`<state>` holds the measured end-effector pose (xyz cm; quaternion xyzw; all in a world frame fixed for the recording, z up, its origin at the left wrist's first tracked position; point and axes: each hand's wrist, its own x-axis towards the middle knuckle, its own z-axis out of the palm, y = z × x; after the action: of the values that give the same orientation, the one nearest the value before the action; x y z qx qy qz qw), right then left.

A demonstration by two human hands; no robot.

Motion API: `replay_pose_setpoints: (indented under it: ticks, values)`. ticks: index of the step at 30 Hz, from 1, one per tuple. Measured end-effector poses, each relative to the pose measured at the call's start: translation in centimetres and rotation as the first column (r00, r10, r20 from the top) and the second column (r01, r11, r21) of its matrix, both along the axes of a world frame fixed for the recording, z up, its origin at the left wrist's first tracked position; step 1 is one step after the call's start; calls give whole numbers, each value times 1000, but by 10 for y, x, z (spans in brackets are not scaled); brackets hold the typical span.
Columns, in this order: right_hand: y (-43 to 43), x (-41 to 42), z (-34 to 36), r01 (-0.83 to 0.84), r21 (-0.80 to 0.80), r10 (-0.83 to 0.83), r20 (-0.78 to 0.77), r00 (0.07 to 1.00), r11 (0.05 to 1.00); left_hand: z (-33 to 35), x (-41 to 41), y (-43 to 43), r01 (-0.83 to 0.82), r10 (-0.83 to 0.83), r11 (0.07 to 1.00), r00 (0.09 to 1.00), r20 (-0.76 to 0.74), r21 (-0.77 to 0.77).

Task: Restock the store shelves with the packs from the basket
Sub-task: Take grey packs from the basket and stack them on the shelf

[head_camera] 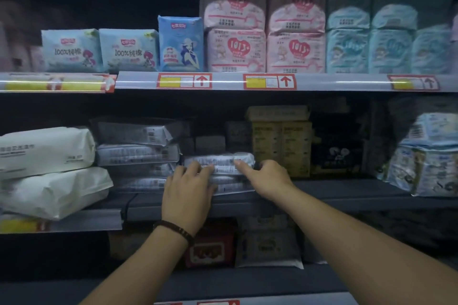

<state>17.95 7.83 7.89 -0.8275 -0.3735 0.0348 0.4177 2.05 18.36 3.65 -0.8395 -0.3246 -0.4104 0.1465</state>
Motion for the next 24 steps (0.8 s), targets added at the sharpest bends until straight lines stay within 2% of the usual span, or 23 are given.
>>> replay_pose_setpoints:
  ticks: [3, 7, 9, 11, 13, 16, 20, 21, 22, 24]
  values:
    - [-18, -5, 3, -51, -23, 52, 53, 997, 998, 2, -4, -2, -33, 32, 999, 998, -62, -4]
    - [-58, -15, -2, -90, -24, 92, 159, 983, 996, 3, -18, -28, -43, 44, 998, 998, -33, 53]
    - [-83, -23, -12, -130, 17, 123, 220, 968, 991, -4, -27, -54, 24, -23, 996, 1000, -7, 82]
    - [-110, -32, -32, -176, 49, 154, 295, 943, 983, -24, -37, -85, 147, -145, 987, 989, -41, 59]
    - [-137, -38, -64, -226, 35, 201, 333, 921, 974, -54, -45, -118, 256, -261, 965, 961, -91, -58]
    - [-173, -46, -130, -287, -21, 282, 264, 922, 958, -117, -53, -162, 311, -382, 873, 914, -133, -375]
    - [-218, -49, -250, -255, -129, 265, 72, 961, 958, -220, -66, -187, 98, -404, 699, 872, -278, -708]
    - [-229, -48, -281, -235, -178, 239, 3, 971, 956, -236, -68, -189, 6, -438, 654, 819, -372, -757]
    - [-237, -47, -306, -223, -264, 219, -45, 975, 938, -247, -69, -189, -91, -494, 619, 728, -476, -780]
    - [-239, -46, -343, -238, -477, 221, -92, 971, 846, -255, -68, -185, -243, -580, 554, 573, -579, -796]
